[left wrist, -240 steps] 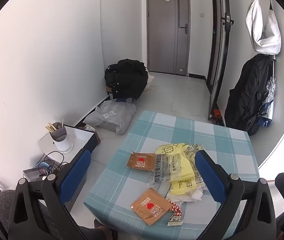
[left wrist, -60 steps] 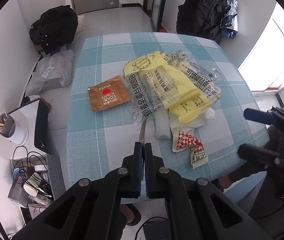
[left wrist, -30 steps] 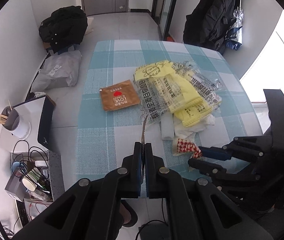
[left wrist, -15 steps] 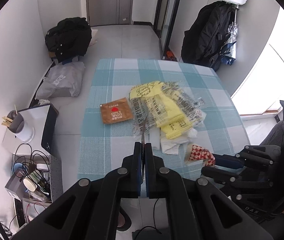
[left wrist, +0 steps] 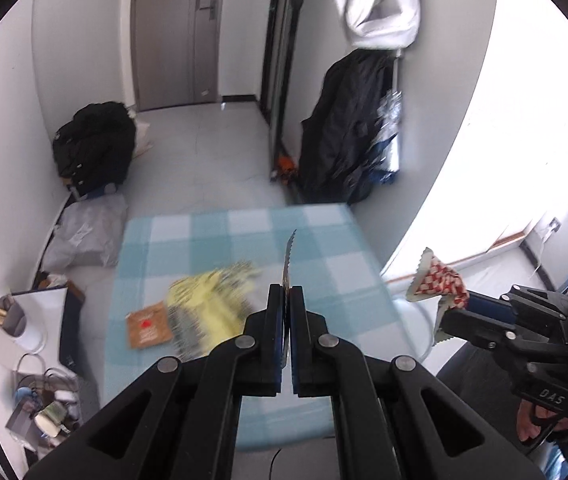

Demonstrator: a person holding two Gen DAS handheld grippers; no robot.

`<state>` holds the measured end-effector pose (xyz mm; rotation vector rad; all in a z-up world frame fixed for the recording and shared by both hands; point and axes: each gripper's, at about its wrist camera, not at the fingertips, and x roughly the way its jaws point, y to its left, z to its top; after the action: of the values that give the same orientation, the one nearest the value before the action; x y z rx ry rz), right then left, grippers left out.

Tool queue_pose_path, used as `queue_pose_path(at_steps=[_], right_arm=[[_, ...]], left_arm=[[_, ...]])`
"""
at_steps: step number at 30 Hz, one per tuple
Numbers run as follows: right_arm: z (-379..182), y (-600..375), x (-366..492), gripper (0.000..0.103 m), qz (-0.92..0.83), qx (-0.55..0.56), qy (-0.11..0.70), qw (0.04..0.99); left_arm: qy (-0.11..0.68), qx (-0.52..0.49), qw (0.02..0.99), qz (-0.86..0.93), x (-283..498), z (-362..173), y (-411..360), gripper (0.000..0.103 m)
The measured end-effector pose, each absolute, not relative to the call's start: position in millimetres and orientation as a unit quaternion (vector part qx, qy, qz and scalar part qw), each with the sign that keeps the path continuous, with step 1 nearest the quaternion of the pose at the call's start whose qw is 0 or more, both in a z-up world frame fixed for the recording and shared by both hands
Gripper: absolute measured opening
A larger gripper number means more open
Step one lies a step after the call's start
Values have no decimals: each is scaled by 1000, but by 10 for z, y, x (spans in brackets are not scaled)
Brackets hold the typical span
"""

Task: Collect trash
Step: 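Carry the checked wrapper in the right gripper over the white bin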

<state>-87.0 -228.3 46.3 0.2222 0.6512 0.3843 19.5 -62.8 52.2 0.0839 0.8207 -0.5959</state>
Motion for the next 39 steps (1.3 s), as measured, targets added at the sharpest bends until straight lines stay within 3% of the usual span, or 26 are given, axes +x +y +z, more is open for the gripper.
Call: queue_pose_path(at_steps=[7,14,21,29,39], right_arm=[[1069,-3132,-1093,18,111,113,266,951],[1161,-3937,-1233,18,29,124,258,958],[698,-4590,-1275,18,-40,160,295,941],[-285,-5171,-1254,18,-84,238,368,895],[-1329,-5258,-1100,18,-62,301,434,847]], left_arm=[[363,41,858,-361,222,842,-1427,0],[355,50,835,-418,377,865,-2212,0],[390,76,799,-451,450,529,-2870,0],[460,118,747,-464,494,-122,-3533,0],[553,152,692,-439,534,-971,-3866,0]])
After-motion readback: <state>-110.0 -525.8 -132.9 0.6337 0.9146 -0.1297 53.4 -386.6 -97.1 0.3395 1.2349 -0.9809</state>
